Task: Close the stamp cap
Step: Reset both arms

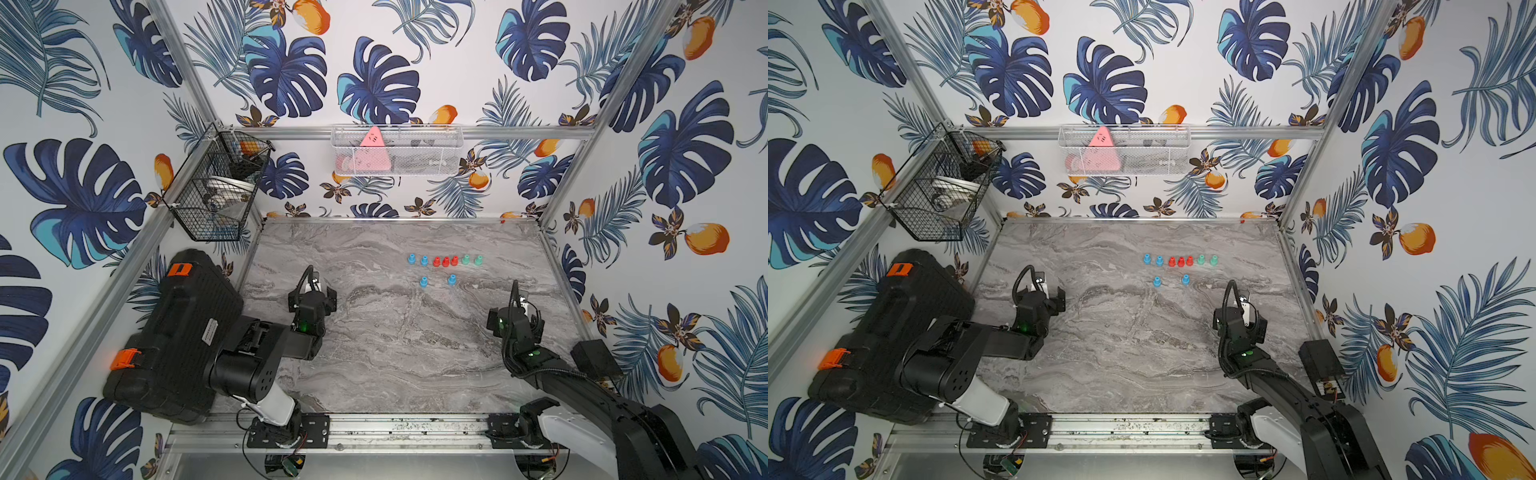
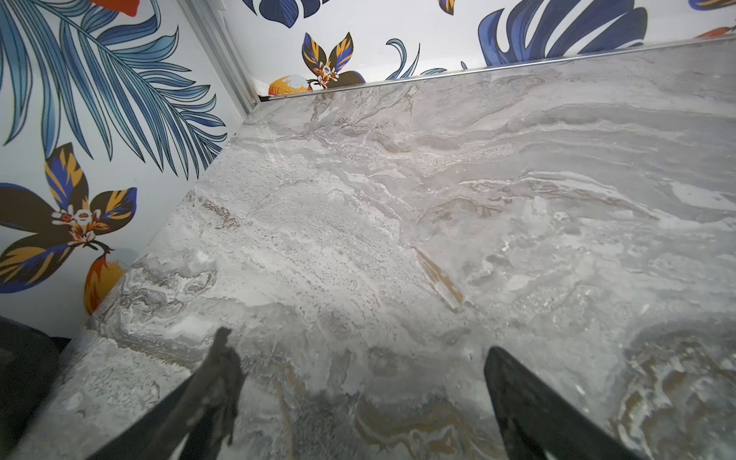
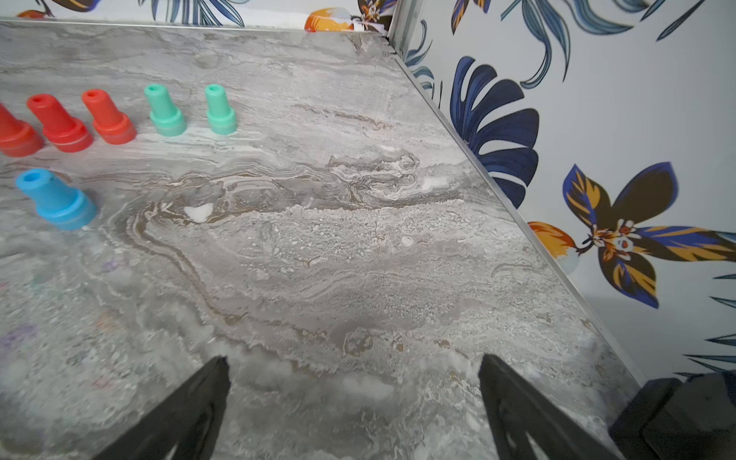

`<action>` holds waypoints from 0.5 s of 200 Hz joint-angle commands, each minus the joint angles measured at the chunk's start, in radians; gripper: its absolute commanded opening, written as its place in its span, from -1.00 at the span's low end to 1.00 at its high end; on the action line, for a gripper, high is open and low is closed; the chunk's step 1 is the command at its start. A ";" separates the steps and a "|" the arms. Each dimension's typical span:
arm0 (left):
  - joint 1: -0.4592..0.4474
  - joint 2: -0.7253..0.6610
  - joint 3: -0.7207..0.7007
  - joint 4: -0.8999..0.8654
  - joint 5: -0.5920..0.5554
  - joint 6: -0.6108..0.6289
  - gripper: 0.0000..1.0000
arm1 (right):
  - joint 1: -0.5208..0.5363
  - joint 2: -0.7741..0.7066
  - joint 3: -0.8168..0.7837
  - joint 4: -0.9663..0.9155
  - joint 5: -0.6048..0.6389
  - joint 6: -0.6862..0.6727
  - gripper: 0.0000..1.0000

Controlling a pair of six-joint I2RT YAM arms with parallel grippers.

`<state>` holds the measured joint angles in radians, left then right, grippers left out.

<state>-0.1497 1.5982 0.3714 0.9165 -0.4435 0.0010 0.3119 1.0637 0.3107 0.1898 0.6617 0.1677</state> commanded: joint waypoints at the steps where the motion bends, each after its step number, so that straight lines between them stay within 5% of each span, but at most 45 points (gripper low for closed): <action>1: 0.005 0.007 0.004 0.072 0.033 -0.001 0.98 | -0.029 0.066 0.034 0.073 -0.059 0.015 1.00; 66: 0.012 0.007 0.012 0.049 0.055 -0.008 0.98 | -0.063 0.366 0.143 0.318 0.010 -0.105 1.00; 85: 0.001 0.095 -0.083 0.344 0.067 0.047 0.98 | -0.083 0.444 0.160 0.441 0.000 -0.148 1.00; 100: -0.028 0.056 -0.078 0.254 0.036 0.039 0.98 | -0.111 0.470 0.152 0.535 -0.045 -0.159 1.00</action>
<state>-0.1509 1.6642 0.3061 1.0599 -0.3923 0.0040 0.2298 1.4971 0.4603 0.5011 0.6415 0.0650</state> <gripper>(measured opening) 0.990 0.998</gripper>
